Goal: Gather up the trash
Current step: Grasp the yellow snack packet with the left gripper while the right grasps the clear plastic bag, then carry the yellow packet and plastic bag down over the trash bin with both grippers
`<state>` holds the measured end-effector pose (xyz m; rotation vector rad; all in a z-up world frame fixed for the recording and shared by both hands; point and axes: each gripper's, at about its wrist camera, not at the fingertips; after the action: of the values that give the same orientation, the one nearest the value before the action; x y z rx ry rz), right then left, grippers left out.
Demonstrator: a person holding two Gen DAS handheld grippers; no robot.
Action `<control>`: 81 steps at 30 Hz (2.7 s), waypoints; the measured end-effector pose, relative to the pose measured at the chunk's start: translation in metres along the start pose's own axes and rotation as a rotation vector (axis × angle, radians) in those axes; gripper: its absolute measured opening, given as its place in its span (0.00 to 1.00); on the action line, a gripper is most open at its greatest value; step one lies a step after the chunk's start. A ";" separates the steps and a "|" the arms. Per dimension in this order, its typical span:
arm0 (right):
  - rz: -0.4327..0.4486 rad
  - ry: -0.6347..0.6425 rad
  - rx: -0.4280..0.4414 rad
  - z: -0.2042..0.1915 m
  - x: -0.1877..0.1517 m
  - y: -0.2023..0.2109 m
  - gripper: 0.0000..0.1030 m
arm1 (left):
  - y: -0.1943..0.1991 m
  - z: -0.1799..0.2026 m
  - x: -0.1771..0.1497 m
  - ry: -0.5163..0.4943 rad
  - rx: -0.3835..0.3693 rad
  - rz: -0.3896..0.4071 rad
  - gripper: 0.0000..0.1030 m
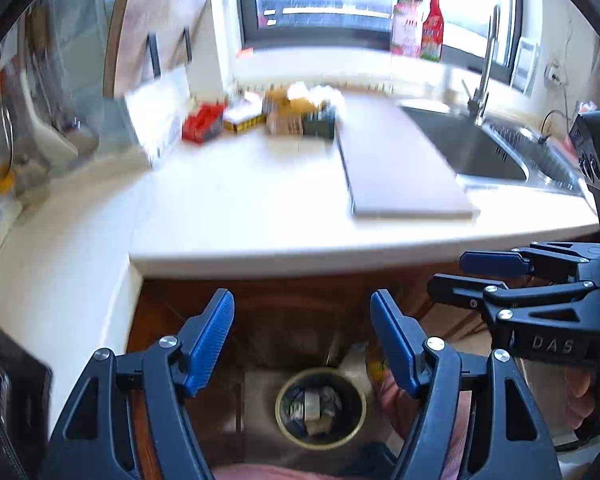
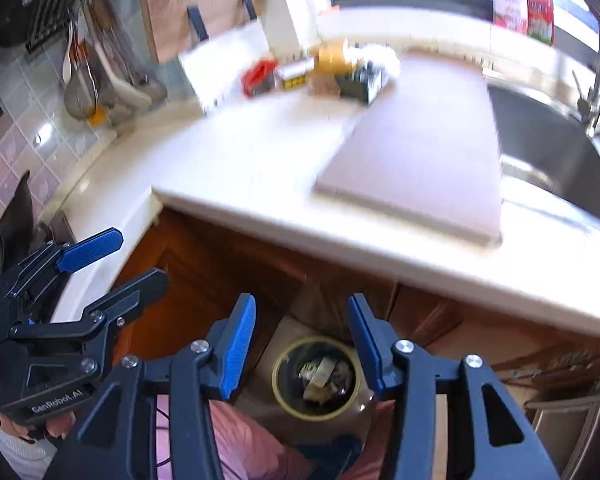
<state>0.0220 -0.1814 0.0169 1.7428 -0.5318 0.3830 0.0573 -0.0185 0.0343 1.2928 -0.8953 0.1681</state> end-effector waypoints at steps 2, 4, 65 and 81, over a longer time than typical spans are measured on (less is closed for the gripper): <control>0.018 0.007 -0.007 0.002 0.019 0.007 0.47 | 0.003 -0.005 0.020 -0.003 -0.018 0.020 0.67; 0.037 0.008 -0.007 0.007 0.035 0.014 0.47 | 0.005 -0.008 0.040 -0.009 -0.029 0.031 0.67; 0.094 -0.268 0.176 0.118 0.255 -0.088 0.25 | -0.145 -0.042 0.256 0.128 -0.036 0.026 0.29; 0.152 -0.169 0.270 0.029 0.153 0.038 0.25 | 0.040 -0.037 0.178 0.047 -0.123 0.179 0.29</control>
<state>0.1291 -0.2389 0.1208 2.0130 -0.7652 0.4323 0.1706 -0.0375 0.1808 1.0907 -0.9660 0.2790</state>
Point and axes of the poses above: each gripper's, at about its wrist camera, not at the fingertips, and y roughly against the way its jaws point, z to its right, x to its top, and after that the axes turned 2 degrees about -y, right-handed
